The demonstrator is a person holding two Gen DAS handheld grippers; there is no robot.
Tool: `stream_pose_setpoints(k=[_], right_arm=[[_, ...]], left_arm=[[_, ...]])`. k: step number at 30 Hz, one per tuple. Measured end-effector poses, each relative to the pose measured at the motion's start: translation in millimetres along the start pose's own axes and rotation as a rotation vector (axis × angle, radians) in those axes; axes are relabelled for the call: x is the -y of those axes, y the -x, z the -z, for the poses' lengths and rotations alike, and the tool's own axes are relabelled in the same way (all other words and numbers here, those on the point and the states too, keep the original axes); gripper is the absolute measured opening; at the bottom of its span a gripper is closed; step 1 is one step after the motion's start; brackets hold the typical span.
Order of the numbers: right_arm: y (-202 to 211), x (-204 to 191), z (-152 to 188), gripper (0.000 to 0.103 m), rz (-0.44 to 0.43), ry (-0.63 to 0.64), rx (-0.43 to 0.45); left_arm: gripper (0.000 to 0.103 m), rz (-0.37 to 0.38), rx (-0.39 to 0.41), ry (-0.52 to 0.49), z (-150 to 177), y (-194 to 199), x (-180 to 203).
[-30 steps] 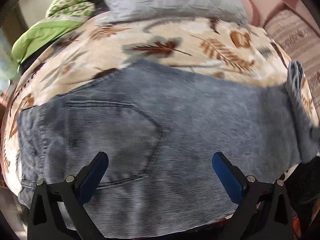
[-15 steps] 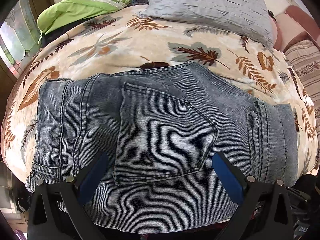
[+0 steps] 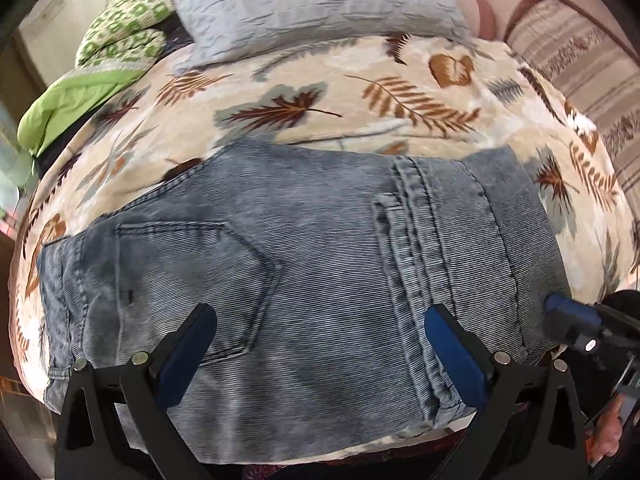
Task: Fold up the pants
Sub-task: 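Lower the folded leg onto the jeans and open the right tool, then move the left tool to the jeans waistband end and grasp it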
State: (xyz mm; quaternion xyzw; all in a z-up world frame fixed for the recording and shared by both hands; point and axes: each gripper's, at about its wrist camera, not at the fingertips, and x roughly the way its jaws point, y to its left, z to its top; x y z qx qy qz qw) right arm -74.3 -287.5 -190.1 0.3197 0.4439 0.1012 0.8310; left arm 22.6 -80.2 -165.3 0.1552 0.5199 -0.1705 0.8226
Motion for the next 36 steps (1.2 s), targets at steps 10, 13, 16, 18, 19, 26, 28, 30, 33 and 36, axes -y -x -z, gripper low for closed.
stream_pose_setpoints(k=[10, 13, 16, 18, 19, 26, 28, 30, 33, 36], right_arm=[[4.0, 15.6, -11.9, 0.040, 0.010, -0.035, -0.006], [1.2, 2.3, -30.0, 0.040, 0.024, -0.005, 0.020], [-7.2, -11.2, -52.2, 0.040, 0.069, 0.039, 0.036], [-20.9, -21.5, -65.7, 0.040, 0.102, 0.074, 0.026], [-28.7, -26.3, -70.6, 0.040, 0.115, 0.085, 0.020], [-74.0, -41.8, -65.9, 0.048, 0.274, 0.241, -0.057], [-68.1, -45.9, -59.3, 0.048, 0.271, 0.276, -0.049], [-58.1, -43.9, -50.9, 0.048, 0.228, 0.290, -0.039], [-38.4, -40.4, -35.6, 0.048, 0.161, 0.305, 0.009], [-26.6, -34.4, -24.6, 0.048, 0.118, 0.291, 0.040]], left_arm=[[0.103, -0.048, -0.073, -0.071, 1.6, -30.0, 12.3], [0.103, -0.062, -0.063, -0.048, 4.3, -23.6, 3.8], [0.103, -0.059, -0.057, 0.002, 8.6, -17.2, -12.8], [0.103, -0.069, -0.053, 0.027, 12.2, -13.6, -23.4], [0.103, -0.074, -0.048, 0.044, 14.1, -10.9, -31.8], [0.103, -0.117, -0.020, 0.247, 28.8, 16.2, -125.1], [0.103, -0.141, -0.013, 0.327, 37.4, 25.0, -161.3], [0.103, -0.165, -0.013, 0.427, 49.9, 34.0, -207.1], [0.103, -0.197, -0.034, 0.555, 71.2, 39.3, -262.8], [0.103, -0.123, -0.098, 0.705, 97.8, 31.8, -311.5]])
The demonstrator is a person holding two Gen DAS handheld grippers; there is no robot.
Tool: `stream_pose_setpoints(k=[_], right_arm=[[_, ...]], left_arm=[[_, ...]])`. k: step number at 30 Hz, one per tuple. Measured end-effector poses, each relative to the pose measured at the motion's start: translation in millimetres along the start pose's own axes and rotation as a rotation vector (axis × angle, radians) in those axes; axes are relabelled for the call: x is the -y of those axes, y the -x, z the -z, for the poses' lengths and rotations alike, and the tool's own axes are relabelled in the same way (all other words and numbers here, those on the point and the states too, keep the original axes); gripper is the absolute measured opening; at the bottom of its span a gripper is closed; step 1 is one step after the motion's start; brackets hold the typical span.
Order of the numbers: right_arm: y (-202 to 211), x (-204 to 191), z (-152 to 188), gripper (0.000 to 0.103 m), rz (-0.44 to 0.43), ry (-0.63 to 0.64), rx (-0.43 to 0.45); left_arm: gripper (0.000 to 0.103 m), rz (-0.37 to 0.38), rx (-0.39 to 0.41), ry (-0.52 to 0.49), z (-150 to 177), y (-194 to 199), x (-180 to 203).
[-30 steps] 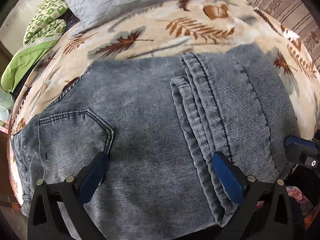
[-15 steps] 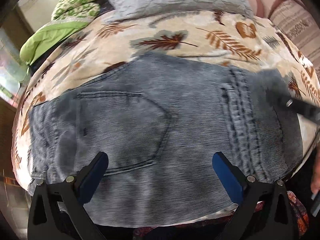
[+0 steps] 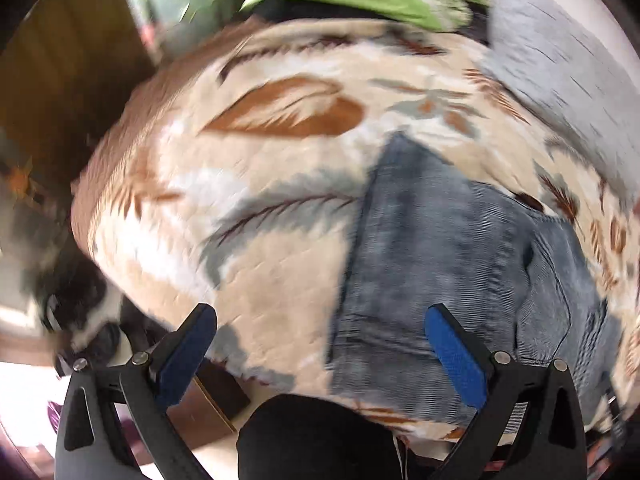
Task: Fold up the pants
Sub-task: 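Move the left tool to the jeans waistband end and grasp it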
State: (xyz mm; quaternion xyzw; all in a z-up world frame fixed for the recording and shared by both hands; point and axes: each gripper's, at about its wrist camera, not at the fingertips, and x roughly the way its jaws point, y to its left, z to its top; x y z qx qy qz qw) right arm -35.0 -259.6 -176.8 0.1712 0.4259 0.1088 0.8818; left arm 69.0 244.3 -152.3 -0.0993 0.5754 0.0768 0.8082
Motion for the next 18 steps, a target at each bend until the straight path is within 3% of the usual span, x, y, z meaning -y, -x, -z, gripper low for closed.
stream_pose_setpoints(k=[4, 8, 13, 16, 18], right_arm=[[-8.8, 4.3, 4.3, 0.048, -0.020, -0.038, -0.016], [-15.3, 5.5, 6.2, 0.048, -0.020, -0.036, -0.020], [-16.1, 7.6, 7.7, 0.048, -0.028, -0.038, -0.017], [-16.7, 6.9, 8.5, 0.048, -0.025, -0.034, -0.017], [-16.6, 7.6, 8.6, 0.048, -0.027, -0.033, -0.017]], left_arm=[[0.103, 0.115, -0.102, 0.165, 4.8, -18.0, -36.9], [0.103, 0.238, -0.162, 0.179, 18.3, -24.3, -32.0], [0.103, 0.334, -0.147, 0.215, 34.1, -23.0, -18.5], [0.102, 0.347, -0.120, 0.192, 29.3, -25.9, -3.9], [0.083, 0.343, -0.122, 0.181, 22.7, -31.5, 0.8]])
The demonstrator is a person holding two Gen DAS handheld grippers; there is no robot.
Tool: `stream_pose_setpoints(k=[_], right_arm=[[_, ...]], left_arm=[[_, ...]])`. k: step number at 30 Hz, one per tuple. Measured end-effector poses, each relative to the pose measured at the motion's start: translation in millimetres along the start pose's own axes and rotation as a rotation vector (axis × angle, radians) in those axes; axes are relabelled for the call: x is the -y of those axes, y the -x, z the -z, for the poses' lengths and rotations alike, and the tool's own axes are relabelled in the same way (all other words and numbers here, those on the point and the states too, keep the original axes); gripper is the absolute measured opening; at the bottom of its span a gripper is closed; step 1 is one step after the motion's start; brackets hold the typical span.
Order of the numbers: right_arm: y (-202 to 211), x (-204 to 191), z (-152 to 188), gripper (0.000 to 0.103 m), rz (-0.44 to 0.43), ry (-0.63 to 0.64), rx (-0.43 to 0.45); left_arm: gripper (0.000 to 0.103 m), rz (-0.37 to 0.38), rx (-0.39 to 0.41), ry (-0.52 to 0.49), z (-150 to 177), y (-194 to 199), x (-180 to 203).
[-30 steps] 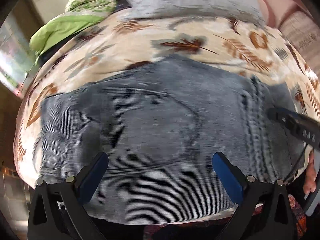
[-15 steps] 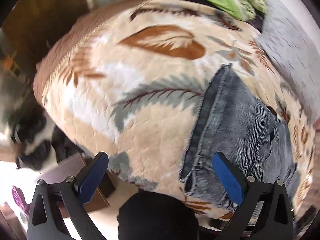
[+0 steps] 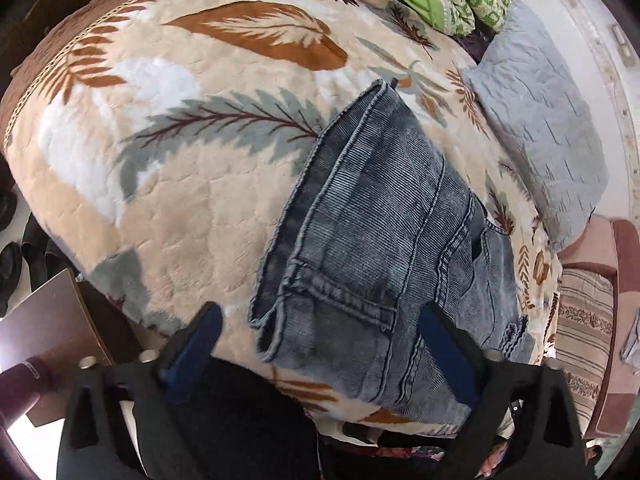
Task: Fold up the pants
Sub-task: 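Move the left tool to the jeans waistband end and grasp it, then lift the waistband with the left tool and fold it over toward the hems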
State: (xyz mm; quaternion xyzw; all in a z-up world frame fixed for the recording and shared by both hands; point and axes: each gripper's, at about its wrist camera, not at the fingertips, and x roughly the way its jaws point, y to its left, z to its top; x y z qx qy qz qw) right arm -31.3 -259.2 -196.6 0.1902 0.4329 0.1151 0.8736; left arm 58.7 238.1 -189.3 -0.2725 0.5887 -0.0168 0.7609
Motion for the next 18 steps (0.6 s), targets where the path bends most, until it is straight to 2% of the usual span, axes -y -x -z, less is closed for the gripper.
stream_pose_setpoints(k=[1, 5, 7, 11, 15, 18], right_arm=[[0.1, 0.0, 0.2, 0.048, -0.001, -0.001, 0.000], [0.0, 0.8, 0.6, 0.048, -0.006, -0.007, 0.001], [-0.1, 0.8, 0.5, 0.048, -0.004, -0.006, 0.000], [-1.3, 1.2, 0.6, 0.048, 0.000, -0.003, 0.000], [-1.1, 2.8, 0.5, 0.048, -0.008, -0.013, 0.002], [-0.4, 4.7, 0.7, 0.048, -0.018, -0.027, 0.004]], left_arm=[[0.077, 0.006, -0.013, 0.011, -1.8, -5.6, 0.1], [0.075, 0.015, -0.024, 0.036, -3.8, -21.8, -2.0], [0.069, 0.027, -0.006, 0.032, -4.7, -20.7, -1.9], [0.047, 0.066, 0.012, 0.024, -3.5, -14.4, -8.0], [0.024, 0.080, 0.049, -0.007, -5.6, -18.9, 6.5], [0.019, 0.044, 0.097, -0.067, -1.8, -10.4, 19.9]])
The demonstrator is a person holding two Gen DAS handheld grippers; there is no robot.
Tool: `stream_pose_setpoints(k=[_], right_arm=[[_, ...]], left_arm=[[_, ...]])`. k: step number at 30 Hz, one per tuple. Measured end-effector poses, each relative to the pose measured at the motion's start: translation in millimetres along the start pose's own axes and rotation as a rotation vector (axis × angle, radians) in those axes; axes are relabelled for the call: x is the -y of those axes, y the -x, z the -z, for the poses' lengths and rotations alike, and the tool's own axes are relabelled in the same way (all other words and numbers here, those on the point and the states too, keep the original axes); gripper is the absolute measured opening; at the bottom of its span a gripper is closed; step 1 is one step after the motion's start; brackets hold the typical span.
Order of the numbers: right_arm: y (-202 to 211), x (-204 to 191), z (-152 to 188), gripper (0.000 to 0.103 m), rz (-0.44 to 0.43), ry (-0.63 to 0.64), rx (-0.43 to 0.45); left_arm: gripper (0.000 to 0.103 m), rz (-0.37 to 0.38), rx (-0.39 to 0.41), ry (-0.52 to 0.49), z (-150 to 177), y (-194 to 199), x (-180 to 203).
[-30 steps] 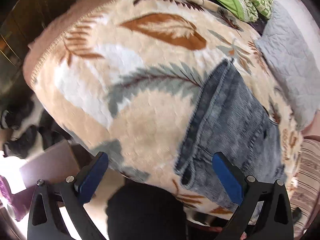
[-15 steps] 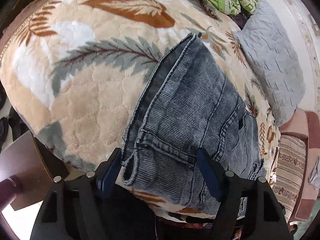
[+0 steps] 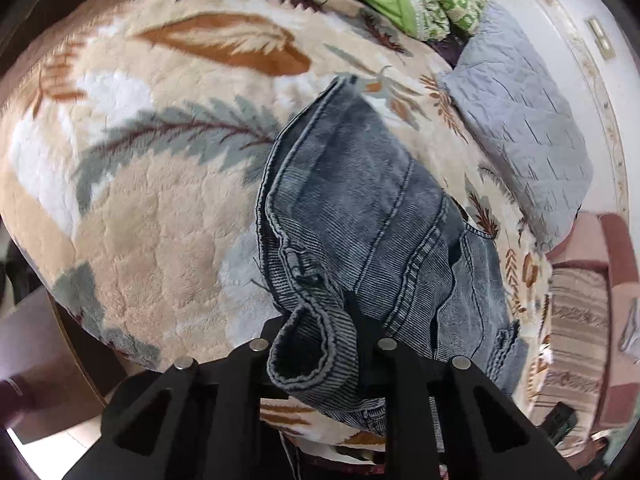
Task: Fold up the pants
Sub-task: 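Lift the waistband with the left tool and fold it over toward the hems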
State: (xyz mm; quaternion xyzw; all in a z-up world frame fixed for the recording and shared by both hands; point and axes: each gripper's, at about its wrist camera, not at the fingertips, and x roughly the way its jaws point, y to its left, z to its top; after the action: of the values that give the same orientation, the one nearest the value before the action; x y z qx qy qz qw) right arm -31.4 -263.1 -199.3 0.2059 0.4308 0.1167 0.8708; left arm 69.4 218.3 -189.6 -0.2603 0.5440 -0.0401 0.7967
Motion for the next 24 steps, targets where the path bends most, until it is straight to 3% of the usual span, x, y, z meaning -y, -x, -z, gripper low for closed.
stream_pose_setpoints(k=[3, 10, 16, 24], right_arm=[[1.9, 0.8, -1.1, 0.048, -0.010, -0.013, 0.003], [13.6, 8.4, -8.0, 0.048, -0.030, -0.059, 0.053], [31.5, 25.4, -16.4, 0.048, -0.025, -0.133, 0.130], [55.9, 56.1, -23.9, 0.048, -0.036, -0.262, 0.217]], left_arm=[[0.017, -0.045, 0.053, -0.101, 3.1, 14.7, 23.7], [0.017, -0.074, 0.151, -0.294, 10.8, 48.9, 85.3], [0.016, -0.045, 0.198, -0.478, 32.2, 72.0, 152.6], [0.016, 0.016, 0.189, -0.673, 70.0, 75.4, 235.5]])
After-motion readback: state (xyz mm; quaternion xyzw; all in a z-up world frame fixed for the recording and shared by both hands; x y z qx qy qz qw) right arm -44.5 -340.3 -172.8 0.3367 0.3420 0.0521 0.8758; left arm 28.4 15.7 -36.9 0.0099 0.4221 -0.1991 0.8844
